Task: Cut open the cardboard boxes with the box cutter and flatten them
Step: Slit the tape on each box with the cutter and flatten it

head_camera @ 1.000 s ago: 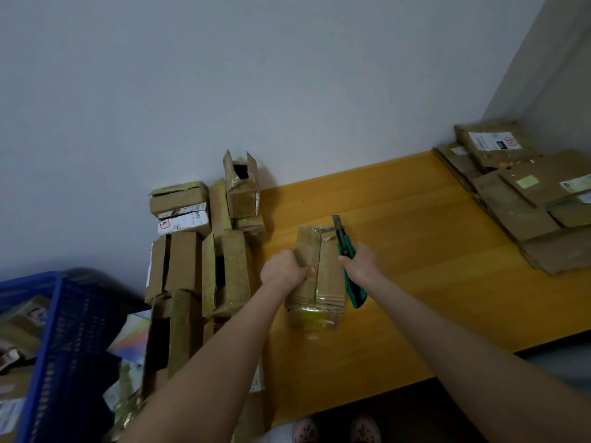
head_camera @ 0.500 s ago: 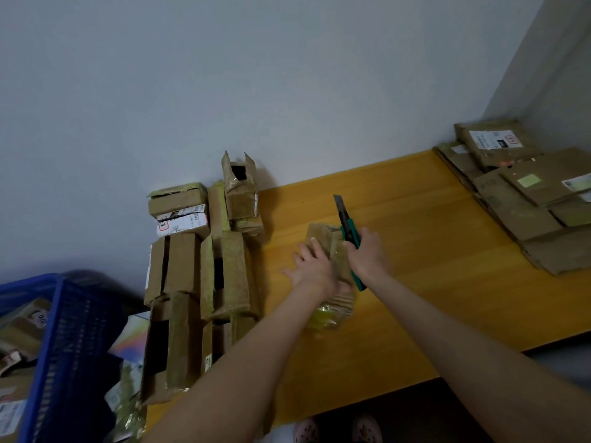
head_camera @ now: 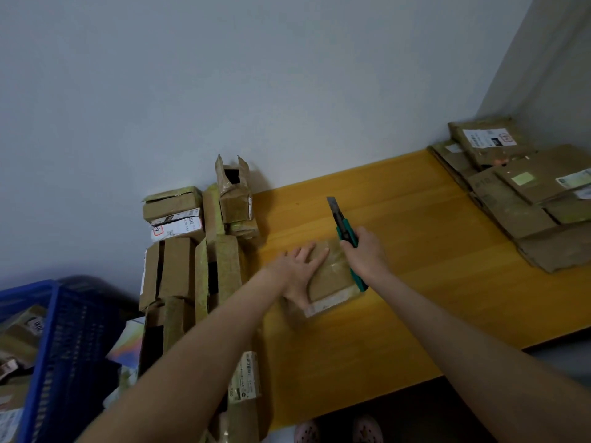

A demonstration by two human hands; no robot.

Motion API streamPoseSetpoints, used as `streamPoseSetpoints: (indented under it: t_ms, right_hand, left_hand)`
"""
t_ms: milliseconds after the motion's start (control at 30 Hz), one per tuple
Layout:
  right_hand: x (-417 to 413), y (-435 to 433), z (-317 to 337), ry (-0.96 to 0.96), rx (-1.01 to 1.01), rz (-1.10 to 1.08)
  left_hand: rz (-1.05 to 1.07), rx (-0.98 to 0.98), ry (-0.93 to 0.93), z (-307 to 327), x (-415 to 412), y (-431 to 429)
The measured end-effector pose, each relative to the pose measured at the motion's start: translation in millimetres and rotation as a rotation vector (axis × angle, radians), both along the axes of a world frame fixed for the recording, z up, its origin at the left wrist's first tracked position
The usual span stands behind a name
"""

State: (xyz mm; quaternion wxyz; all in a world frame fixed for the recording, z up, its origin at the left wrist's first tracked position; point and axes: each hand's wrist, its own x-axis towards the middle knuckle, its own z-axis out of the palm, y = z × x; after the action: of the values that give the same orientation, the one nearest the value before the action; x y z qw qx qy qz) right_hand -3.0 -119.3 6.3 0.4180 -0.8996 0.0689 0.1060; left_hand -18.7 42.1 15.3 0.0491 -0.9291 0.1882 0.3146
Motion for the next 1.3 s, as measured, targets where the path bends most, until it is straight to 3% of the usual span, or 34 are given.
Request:
streamPoseSetpoints:
  t_ms: [67,267,400,600,733,833,1133,1300]
  right_hand:
    - [-5,3,-3,0.057,0.019,0.045]
    - [-10,3,-12,0.101,-0.036,0.112]
    - [-12,5,-2,0.050,-0.087,0.307]
    - [-15,16,25,-0.186,-0.592,0.623]
    - [-18,17,31,-0.149,-0.807,0.727]
    - [-16,17,30,-0.109,-0.838,0.709]
    - [-21,15,32,-0.279,-0.772,0.666]
    - [-22,4,37,-0.232,-0.752,0.691]
  left_hand:
    - [-0.053,-0.005,-0.012,0,2,21]
    - [0.298,0.022,-0.169,-11,-24,47]
    - [0.455,-0.181,-0.157,-24,-36,54]
    - [0.450,-0.290,-0.137,-24,-21,60]
    - [0.470,-0.307,-0.111,-24,-17,60]
    - [0.480,-0.283,-0.114,-24,-13,60]
    - [0.483,-0.193,-0.081,-19,-5,55]
    - [0.475,-0.182,-0.096,-19,-5,54]
